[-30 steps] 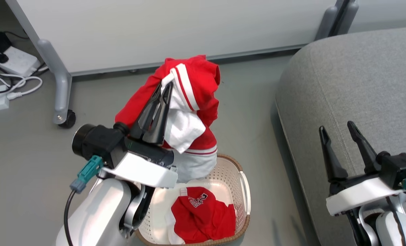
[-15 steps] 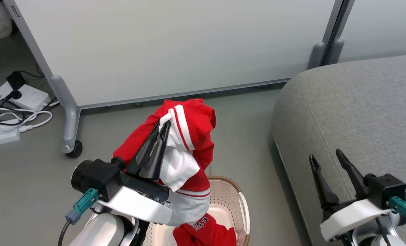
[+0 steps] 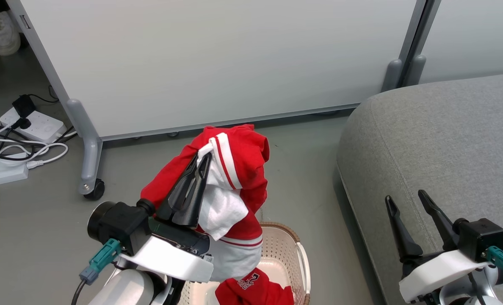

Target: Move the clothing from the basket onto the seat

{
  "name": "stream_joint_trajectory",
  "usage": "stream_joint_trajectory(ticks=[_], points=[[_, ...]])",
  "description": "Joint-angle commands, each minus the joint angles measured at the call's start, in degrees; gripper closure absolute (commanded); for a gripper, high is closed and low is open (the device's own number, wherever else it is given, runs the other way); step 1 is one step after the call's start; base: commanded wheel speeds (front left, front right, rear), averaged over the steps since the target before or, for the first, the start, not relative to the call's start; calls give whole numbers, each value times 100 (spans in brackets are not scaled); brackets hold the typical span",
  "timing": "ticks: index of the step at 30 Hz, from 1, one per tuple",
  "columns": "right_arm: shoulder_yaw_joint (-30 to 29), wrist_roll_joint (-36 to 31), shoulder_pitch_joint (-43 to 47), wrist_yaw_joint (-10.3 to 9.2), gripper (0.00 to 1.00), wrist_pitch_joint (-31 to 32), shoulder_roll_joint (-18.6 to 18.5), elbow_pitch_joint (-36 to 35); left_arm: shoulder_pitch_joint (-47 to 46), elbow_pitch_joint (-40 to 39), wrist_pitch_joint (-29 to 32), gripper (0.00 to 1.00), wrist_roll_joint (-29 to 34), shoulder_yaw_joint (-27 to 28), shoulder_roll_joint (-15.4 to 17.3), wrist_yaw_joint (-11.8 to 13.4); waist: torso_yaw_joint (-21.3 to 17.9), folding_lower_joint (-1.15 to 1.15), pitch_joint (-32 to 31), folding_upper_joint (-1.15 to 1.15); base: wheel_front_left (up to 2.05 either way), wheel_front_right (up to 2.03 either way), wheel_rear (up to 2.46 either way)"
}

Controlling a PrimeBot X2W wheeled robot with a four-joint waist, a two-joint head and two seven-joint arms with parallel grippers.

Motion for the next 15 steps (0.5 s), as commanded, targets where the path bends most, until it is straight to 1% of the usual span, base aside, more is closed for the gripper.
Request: stream_joint_trajectory(ticks=[1,7,10,13,15], points=[[-9,15,58,9,0,23,-3,-17,39,-32,-27,100,21,10,36,29,1,0,0,0,0,0,0],[-6,13,15,9,0,69,-2,-65,12,5,-33,100,30,-10,42,-7,16,0,7,0,0,0,0],[119,96,-94,10,0,68,14,-142,-47,21,-39,100,49,-23,50,-22,32,0,23,0,0,0,0],[393,231,-300,10,0,94,24,-237,-102,19,-42,100,72,-32,57,-24,27,0,56,0,0,0,0],[704,359,-468,10,0,107,39,-285,-142,20,-30,100,87,-51,51,-30,33,0,87,0,0,0,0]])
